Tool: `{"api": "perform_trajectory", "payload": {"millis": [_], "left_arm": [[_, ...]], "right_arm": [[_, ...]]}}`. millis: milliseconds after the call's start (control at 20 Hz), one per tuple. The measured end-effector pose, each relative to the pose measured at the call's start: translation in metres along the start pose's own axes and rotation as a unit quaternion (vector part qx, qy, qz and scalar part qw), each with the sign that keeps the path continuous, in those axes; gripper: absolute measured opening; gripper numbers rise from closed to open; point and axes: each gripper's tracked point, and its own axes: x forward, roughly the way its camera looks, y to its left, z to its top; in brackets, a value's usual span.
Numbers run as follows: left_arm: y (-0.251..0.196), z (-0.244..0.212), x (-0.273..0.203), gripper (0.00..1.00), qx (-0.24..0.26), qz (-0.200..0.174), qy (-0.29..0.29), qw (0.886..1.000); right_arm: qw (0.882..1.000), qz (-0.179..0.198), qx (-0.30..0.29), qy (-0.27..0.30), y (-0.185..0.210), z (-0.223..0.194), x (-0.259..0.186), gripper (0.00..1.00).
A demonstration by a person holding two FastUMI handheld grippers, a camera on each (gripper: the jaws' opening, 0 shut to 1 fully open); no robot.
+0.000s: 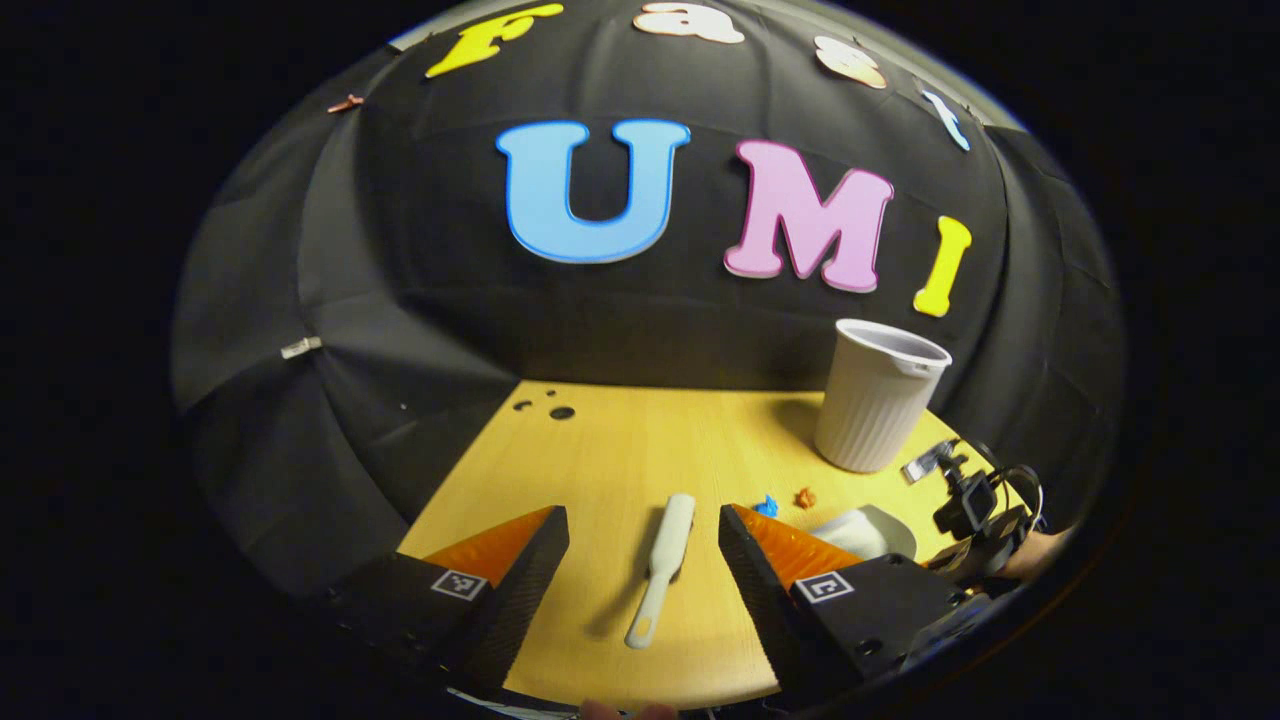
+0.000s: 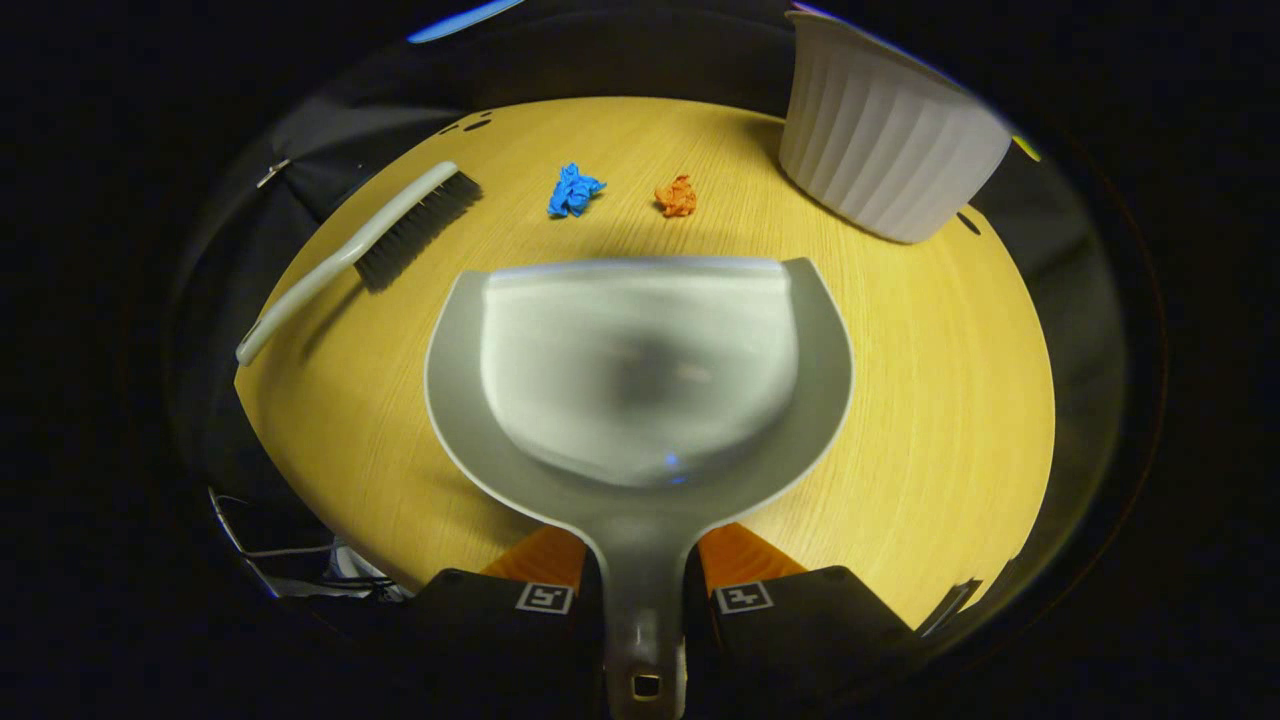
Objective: Pick up the small broom and dustpan from the desktop, sweep the trash into the dustpan with the broom, and then empty the trash into the garbage bin.
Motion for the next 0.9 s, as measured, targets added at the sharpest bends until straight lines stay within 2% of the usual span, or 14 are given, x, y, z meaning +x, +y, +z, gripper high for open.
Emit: {"api": "perform_trajectory", "payload": {"millis": [150, 300, 350, 400, 500, 600, 650, 750, 900], "left_arm": [[-0.007, -0.043, 0.028, 0.96, 0.028, -0.033, 0.105, 0.994], [-0.001, -0.092, 0.055, 0.95, 0.055, -0.036, 0.201, 0.977], [-0.002, -0.107, 0.064, 0.95, 0.057, -0.041, 0.23, 0.971], [-0.005, -0.12, 0.074, 0.97, 0.058, -0.049, 0.252, 0.965], [-0.007, -0.137, 0.09, 0.94, 0.053, -0.054, 0.285, 0.956], [-0.003, -0.154, 0.098, 0.92, 0.052, -0.046, 0.315, 0.946], [0.001, -0.16, 0.103, 0.91, 0.06, -0.038, 0.327, 0.942], [0.002, -0.168, 0.117, 0.9, 0.074, -0.037, 0.338, 0.938], [-0.004, -0.173, 0.128, 0.83, 0.082, -0.04, 0.351, 0.932]], "right_arm": [[0.999, 0.006, -0.048, -0.005, -0.011, 0.001, -0.023, 0.36], [0.996, 0.009, -0.09, 0.001, -0.023, -0.005, -0.041, 0.39], [0.996, 0.013, -0.093, 0.002, -0.024, -0.005, -0.044, 0.36], [0.995, 0.018, -0.094, 0.002, -0.025, -0.006, -0.046, 0.39], [0.995, 0.023, -0.093, 0.003, -0.028, -0.006, -0.049, 0.36], [0.995, 0.023, -0.094, 0.001, -0.03, -0.005, -0.049, 0.39], [0.995, 0.023, -0.097, 0.0, -0.031, -0.004, -0.05, 0.36], [0.994, 0.025, -0.107, -0.001, -0.032, -0.002, -0.048, 0.36], [0.994, 0.031, -0.109, 0.0, -0.032, 0.001, -0.046, 0.36]]}}
